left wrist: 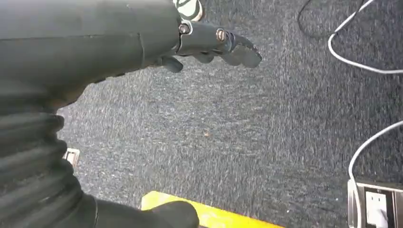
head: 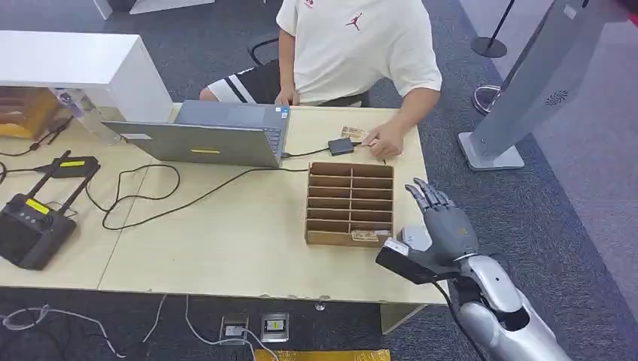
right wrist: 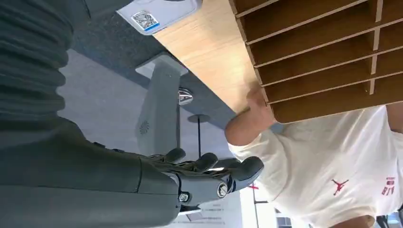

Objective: Pass the card to the sensor for recognition and then transmit it.

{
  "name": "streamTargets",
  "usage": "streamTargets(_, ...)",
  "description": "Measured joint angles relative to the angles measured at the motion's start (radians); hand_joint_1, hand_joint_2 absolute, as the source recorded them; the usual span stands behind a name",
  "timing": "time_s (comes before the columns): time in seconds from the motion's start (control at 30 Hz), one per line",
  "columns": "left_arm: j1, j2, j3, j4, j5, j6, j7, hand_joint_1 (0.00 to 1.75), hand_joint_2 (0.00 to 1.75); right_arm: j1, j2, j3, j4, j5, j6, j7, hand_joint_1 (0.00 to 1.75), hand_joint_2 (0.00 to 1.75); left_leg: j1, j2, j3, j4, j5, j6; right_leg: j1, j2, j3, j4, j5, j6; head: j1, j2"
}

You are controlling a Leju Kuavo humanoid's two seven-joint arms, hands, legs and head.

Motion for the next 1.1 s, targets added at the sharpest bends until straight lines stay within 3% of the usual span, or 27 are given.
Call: streamTargets(1.1,0.0,0.0,0.0,0.0,-0.009,0.001,-0.012,0.0,1.75,-0.029,0.056,0.035,0.056,-0.06,0.0,-0.049,0.0,1.75,0.0,0.0,0.0,0.0,0.0,0.0,0.0,0.0,0.0,0.0,0.0,0.0,0.0,0.0)
